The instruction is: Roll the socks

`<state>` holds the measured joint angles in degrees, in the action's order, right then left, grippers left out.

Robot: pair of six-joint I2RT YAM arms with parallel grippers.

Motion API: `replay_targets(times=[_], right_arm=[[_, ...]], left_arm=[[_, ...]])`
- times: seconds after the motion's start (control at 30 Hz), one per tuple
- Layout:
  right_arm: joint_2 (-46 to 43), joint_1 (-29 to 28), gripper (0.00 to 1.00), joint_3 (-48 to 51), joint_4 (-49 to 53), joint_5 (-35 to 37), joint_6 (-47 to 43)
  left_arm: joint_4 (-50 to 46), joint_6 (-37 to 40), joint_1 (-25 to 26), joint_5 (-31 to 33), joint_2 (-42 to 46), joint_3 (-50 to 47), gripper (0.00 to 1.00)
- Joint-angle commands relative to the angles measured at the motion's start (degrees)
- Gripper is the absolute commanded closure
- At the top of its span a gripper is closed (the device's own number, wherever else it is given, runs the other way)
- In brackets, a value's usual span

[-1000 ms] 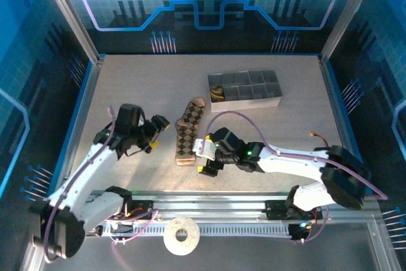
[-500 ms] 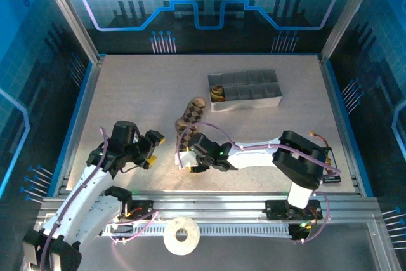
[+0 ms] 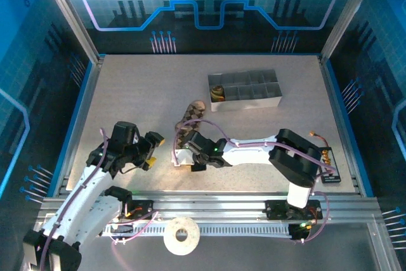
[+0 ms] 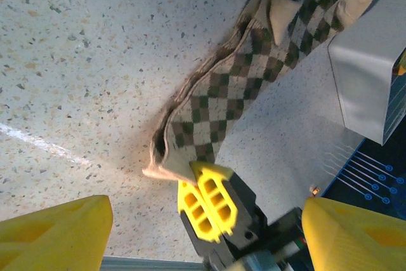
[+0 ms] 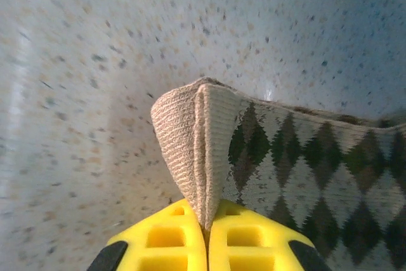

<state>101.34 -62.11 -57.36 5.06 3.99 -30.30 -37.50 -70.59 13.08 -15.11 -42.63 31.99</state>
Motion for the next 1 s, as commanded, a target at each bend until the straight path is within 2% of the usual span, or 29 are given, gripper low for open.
replay_targets(times=[0.0,0.23,0.4,0.63,0.83,0.97], right_arm=[[-4.1,-0.5,1.00,0.2,3.7,-6.3,5.3],[-1.7,2.7,1.00,-2.7,8.0,-16.2,14.2],[3.4,8.2,1.00,-9.0,13.9,-24.7,21.4],[9.7,12.8,1.00,-15.5,19.5,-33.7,26.5],[14.3,13.9,1.00,-18.3,22.4,-34.2,27.8],[16.1,14.3,1.00,-19.2,22.1,-33.5,28.8]], left_arm=[[-1.6,-0.4,-0.5,-1.1,1.0,-0.6,0.21],[0.5,-1.6,-0.5,-2.5,-0.1,-2.2,0.23],[1.9,-1.7,-0.5,-3.6,-0.9,-2.5,0.30],[7.4,-3.9,0.9,-5.5,-3.3,-4.1,0.50],[16.6,-9.0,4.9,-5.0,-7.1,-6.6,0.64],[21.6,-10.6,7.2,-4.2,-11.5,-6.8,0.68]])
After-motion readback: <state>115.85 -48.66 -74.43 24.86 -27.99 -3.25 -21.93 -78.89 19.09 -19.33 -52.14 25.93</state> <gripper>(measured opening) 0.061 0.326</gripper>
